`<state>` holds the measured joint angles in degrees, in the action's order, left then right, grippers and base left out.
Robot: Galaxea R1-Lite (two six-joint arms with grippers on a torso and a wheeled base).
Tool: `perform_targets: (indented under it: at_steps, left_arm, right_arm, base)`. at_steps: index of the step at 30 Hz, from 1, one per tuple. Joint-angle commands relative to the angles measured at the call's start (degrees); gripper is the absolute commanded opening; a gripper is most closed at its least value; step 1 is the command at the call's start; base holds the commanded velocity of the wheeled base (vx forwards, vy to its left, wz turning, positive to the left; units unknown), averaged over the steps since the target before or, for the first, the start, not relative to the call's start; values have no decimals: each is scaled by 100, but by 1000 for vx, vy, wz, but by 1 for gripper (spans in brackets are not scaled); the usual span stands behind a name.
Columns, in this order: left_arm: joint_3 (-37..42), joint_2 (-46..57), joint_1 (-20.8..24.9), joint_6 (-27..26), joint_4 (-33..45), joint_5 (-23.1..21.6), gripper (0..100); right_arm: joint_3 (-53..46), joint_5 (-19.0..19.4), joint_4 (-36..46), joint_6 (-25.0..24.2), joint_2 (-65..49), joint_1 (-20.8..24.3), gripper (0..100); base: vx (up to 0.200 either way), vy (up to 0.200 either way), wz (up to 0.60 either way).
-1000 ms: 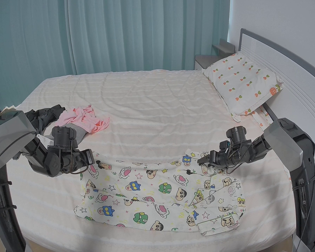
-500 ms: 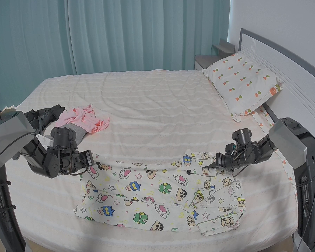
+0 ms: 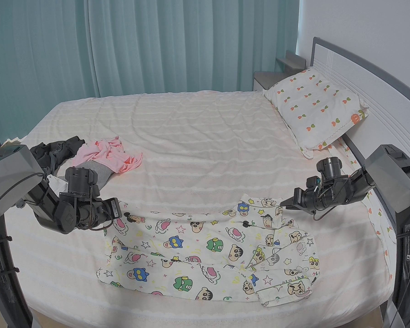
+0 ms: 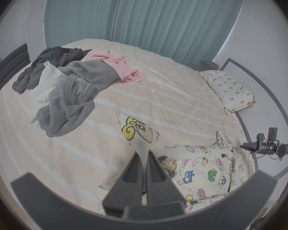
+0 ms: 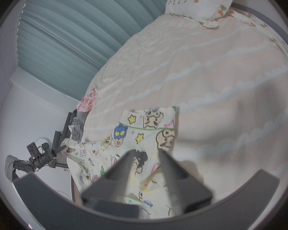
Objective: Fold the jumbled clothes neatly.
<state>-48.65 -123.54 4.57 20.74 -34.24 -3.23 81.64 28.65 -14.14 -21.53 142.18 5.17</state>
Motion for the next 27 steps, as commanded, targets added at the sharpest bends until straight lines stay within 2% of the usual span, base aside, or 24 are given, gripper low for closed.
perform_targets:
  at_steps: [1, 5, 14, 21, 22, 27]
  left_arm:
    - [5, -12, 26, 1, -3, -2, 0]
    - [5, -12, 35, 27, 5, -2, 0]
    - [84, 32, 44, 62, -12, -2, 0]
    - [75, 32, 35, 53, -21, 7, 0]
    - [75, 32, 35, 53, -21, -2, 0]
    - [84, 40, 35, 53, -21, 7, 0]
  right_arm:
    - [669, -316, 43, -159, 530, 37, 100]
    - [1249, -527, 192, -211, 1014, 98, 100]
    - [2356, -553, 957, -211, 1567, 309, 100]
    - [2673, -527, 1071, -229, 1708, 432, 100]
    - [2778, -527, 1150, -238, 1752, 467, 0]
    - [2945, -536, 1309, -247, 1813, 494, 0]
  base:
    - [0, 0, 0]
    - [0, 0, 0]
    - [0, 0, 0]
    - [0, 0, 0]
    - [0, 0, 0]
    - [0, 0, 0]
